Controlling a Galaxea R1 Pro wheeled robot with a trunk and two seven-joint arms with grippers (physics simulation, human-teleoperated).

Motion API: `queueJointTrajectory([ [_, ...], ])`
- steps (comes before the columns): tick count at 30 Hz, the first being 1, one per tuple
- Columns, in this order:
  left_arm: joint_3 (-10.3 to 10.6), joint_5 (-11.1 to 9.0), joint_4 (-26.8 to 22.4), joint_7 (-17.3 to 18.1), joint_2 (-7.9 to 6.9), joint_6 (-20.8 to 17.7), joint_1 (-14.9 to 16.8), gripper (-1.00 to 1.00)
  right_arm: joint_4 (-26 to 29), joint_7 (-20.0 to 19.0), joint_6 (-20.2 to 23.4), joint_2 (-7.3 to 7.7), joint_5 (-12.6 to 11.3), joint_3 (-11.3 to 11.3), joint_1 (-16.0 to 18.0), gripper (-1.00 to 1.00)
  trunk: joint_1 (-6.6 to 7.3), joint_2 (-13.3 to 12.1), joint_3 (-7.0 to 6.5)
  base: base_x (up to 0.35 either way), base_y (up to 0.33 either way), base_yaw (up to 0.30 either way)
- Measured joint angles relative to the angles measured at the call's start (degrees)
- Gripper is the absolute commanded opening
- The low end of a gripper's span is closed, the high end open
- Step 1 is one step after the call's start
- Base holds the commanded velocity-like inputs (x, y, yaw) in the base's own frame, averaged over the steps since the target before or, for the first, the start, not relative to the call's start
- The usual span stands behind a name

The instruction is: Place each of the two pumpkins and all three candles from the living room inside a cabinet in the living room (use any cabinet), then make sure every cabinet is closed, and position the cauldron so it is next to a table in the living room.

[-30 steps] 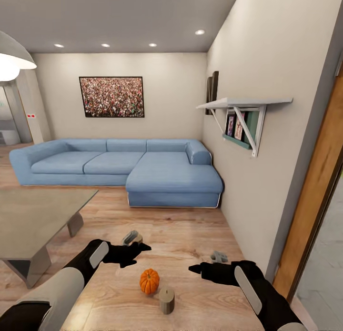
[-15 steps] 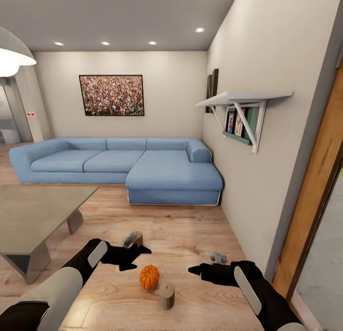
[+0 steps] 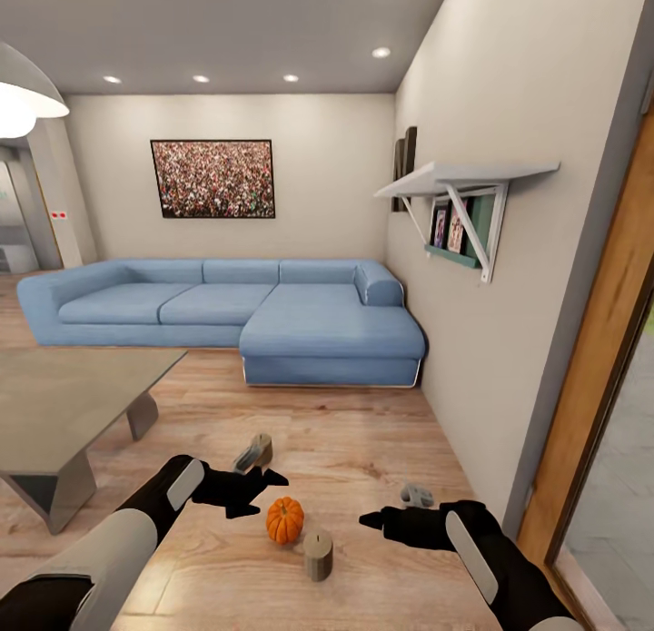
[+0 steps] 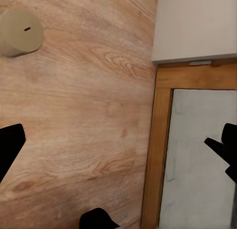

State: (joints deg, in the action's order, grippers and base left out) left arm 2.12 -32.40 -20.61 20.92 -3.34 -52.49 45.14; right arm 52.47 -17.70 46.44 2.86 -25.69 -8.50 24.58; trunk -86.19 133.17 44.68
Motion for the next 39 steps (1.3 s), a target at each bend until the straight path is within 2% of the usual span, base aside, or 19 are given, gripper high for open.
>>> queueJointTrajectory([
  [6, 0.0, 0.6, 0.0, 0.3, -0.86, -0.2, 0.0, 1.0, 0.0, 0.0, 0.1, 0.0, 0.0, -0.1, 0.0, 1.0, -1.32, 2.4, 1.08, 0.0, 0.0, 0.0],
  [12, 0.2, 0.6, 0.0, 1.1, -1.07, -0.4, 0.0, 1.0, -0.4, 0.0, 0.0, 0.0, 0.0, -0.1, 0.0, 1.0, -2.64, 4.8, 2.15, 0.0, 0.0, 0.0],
  [15, 1.5, 0.8, 0.0, 1.3, -1.08, -0.6, 0.0, 1.0, -0.6, 0.0, -0.1, 0.0, 0.0, -0.1, 0.0, 1.0, -3.3, 6.0, 2.69, 0.0, 0.0, 0.0],
  [20, 5.7, 0.5, 0.0, 1.3, -1.04, -0.6, 0.0, 1.0, -0.7, 0.0, 0.0, 0.0, 0.1, -0.1, 0.0, 1.0, -4.39, 8.0, 3.59, 0.0, 0.0, 0.0],
  [25, 6.7, 0.4, 0.0, 1.8, -0.94, -0.6, 0.0, 1.0, -0.8, 0.0, 0.0, 0.0, 0.1, -0.2, 0.0, 1.0, -5.49, 10.0, 4.49, 0.0, 0.0, 0.0],
  [39, 6.9, 0.3, 0.2, 2.2, -0.75, -0.4, 0.0, 1.0, -0.8, 0.0, 0.0, -0.01, 0.0, -0.2, 0.0, 1.0, -5.52, 10.1, 4.71, 0.0, 0.0, 0.0],
])
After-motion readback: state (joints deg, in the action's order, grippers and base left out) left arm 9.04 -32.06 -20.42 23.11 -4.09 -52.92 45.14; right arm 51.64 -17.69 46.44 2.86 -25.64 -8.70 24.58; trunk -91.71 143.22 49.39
